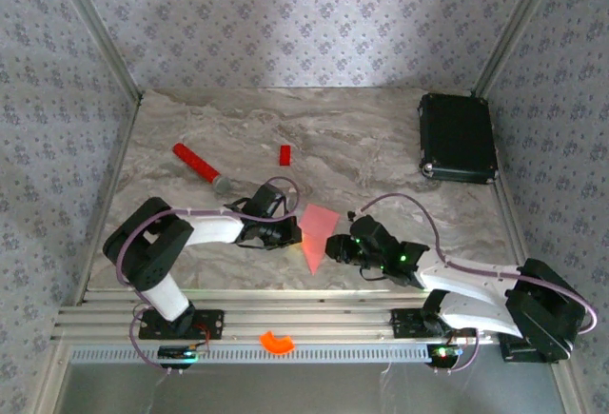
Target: Fold a paper plane with a square sheet of paper (pick it up from the middle)
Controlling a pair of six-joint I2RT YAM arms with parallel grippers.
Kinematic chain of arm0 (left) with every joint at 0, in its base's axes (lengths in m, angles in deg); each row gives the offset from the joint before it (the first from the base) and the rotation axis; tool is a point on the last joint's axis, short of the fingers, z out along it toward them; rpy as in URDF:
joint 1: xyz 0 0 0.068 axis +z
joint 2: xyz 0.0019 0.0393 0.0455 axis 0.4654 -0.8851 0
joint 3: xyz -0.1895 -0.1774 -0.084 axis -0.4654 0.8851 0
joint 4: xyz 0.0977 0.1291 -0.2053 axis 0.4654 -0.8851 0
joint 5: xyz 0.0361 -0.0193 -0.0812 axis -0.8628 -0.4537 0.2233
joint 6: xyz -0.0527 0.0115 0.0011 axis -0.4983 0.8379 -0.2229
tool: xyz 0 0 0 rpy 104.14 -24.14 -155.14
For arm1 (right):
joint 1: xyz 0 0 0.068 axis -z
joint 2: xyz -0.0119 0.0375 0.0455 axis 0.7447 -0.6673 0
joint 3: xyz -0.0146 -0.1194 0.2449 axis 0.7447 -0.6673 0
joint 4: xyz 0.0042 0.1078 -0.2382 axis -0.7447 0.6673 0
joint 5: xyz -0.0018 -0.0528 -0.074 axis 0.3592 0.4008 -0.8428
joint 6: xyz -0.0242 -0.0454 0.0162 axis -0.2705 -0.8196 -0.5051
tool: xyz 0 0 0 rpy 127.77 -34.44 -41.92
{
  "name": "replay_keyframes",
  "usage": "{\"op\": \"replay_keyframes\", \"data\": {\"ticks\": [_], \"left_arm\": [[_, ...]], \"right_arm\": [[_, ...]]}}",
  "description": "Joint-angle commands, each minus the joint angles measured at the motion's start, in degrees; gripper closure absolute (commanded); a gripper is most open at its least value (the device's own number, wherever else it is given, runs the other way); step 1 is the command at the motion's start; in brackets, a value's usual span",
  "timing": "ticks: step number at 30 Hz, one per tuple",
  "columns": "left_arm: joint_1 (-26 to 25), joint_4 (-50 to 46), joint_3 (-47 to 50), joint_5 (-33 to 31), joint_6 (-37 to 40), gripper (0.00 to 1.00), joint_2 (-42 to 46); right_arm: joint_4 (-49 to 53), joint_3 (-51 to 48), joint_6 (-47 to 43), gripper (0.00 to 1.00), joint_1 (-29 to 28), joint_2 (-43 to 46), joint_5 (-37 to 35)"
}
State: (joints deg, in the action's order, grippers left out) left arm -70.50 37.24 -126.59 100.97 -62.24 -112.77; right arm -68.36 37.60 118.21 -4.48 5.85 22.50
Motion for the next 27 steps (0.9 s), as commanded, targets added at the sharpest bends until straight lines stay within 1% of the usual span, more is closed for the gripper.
{"op": "replay_keyframes", "data": {"ticks": [1,5,10,17,27], "left_arm": [[-0.12,-3.62,1.30,-1.93,-1.25,1.00,2.23],[-0.07,-4.38,1.63,-2.86,-1.64,1.00,5.00],[-0.02,-7.49,0.56,-4.36,-0.54,1.00,8.02],[1.05,-9.32,0.60,-4.76,0.27,0.94,10.24],[3.66,-9.24,3.54,-4.85,0.09,0.87,14.46]], "right_arm": [[2.75,0.00,-0.31,0.73,0.89,1.00,0.07],[2.04,-0.07,-0.37,0.72,1.62,0.57,1.40],[1.23,0.68,-0.37,0.71,1.82,-0.88,2.52],[-0.55,1.81,-0.37,0.68,1.75,-4.08,4.10],[-0.67,3.74,-1.25,0.66,1.69,-6.77,4.96]]}}
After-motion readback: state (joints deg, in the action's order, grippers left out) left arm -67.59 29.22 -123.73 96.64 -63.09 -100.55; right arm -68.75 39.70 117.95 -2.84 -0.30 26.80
